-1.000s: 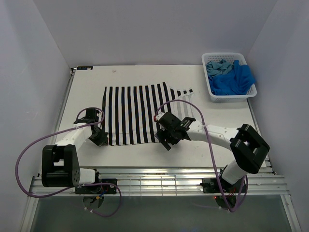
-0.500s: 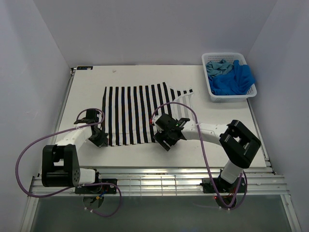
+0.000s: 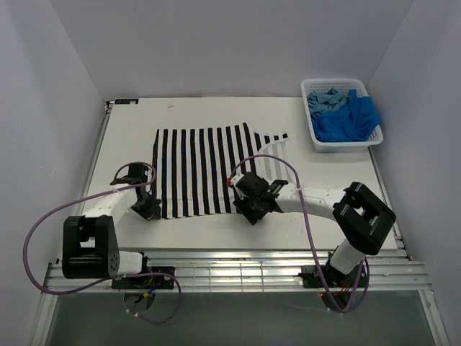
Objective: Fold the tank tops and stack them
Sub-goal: Fold the tank top
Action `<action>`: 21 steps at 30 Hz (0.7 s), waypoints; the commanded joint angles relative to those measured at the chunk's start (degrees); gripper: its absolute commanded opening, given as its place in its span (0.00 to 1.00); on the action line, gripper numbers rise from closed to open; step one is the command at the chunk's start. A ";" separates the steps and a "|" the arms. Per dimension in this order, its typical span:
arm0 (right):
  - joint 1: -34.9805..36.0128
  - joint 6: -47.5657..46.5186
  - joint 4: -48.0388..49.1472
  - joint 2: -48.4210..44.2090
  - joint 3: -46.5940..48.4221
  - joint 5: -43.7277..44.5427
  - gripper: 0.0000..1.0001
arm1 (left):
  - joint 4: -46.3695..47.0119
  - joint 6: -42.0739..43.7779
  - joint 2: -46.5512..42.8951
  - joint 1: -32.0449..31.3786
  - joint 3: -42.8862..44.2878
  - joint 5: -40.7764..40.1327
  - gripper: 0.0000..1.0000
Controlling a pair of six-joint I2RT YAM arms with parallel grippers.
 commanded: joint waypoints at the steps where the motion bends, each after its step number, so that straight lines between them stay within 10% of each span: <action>1: -0.27 0.14 -2.52 1.96 -2.94 0.89 0.57 | -0.94 0.08 -1.12 0.14 0.96 -1.83 0.00; 7: -0.54 0.58 -2.52 -0.24 -4.08 -0.78 0.08 | -2.26 0.87 -2.70 0.14 1.31 -2.01 0.00; 21: -0.80 -2.06 -10.42 -7.63 1.71 -1.22 0.08 | -6.57 2.19 -6.04 0.14 8.86 0.79 0.00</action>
